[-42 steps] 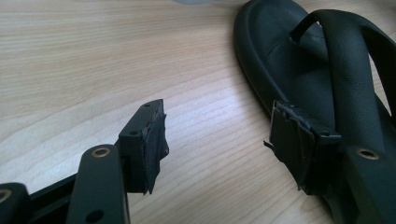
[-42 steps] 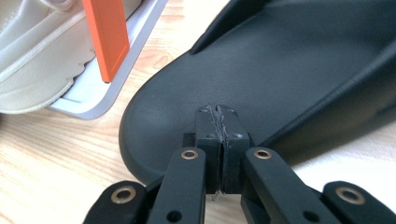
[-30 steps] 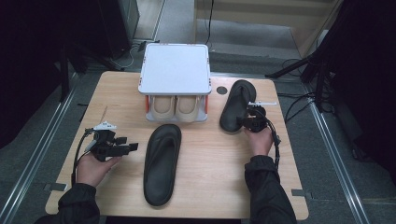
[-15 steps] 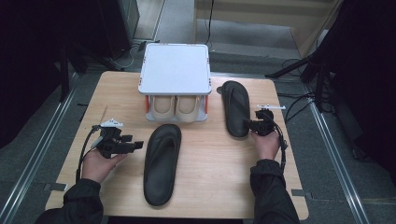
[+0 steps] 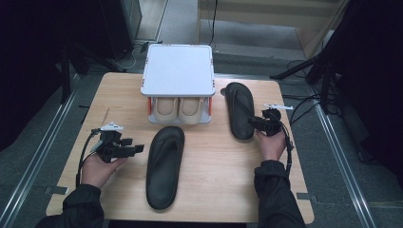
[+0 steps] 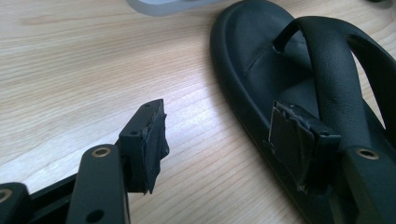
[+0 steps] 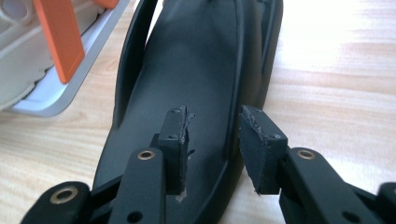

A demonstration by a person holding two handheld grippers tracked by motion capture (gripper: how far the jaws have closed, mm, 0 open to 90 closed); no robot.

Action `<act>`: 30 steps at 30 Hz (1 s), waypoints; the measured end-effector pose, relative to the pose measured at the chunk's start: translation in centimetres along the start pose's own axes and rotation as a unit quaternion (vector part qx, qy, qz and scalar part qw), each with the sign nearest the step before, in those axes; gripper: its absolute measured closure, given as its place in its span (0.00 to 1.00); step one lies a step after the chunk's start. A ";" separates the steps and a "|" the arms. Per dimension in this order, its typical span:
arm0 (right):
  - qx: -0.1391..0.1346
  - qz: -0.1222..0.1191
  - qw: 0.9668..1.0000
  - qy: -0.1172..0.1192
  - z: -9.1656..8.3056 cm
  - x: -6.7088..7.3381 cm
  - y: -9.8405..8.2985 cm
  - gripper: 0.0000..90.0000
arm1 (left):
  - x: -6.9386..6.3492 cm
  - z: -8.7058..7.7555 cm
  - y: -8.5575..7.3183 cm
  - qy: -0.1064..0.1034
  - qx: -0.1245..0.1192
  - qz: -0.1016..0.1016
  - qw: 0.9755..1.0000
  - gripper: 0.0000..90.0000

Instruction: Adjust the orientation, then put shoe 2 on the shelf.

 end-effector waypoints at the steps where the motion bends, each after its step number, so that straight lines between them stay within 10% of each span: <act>1: -0.004 0.001 1.000 -0.001 0.1 -0.1 0.2 0.69 | 0.1 -0.1 -0.2 0.002 0.001 0.000 1.000 0.41; 21: -0.006 0.036 0.999 0.017 2.1 -1.5 3.3 0.64 | 1.6 -2.2 -3.7 0.031 -0.005 -0.043 0.999 0.40; 30: -0.007 0.031 0.999 -0.013 3.4 -1.3 4.2 0.66 | 2.0 -2.8 -4.7 0.037 -0.008 -0.059 0.998 0.40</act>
Point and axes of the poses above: each handheld gripper's, and its own axes: z roughly forward along the jaws, y roughly out of its top, x roughly to its left, the point moved 7 cm from there along z, roughly forward along the jaws, and after that the axes turned 9 degrees about x, right-handed, at the moved point
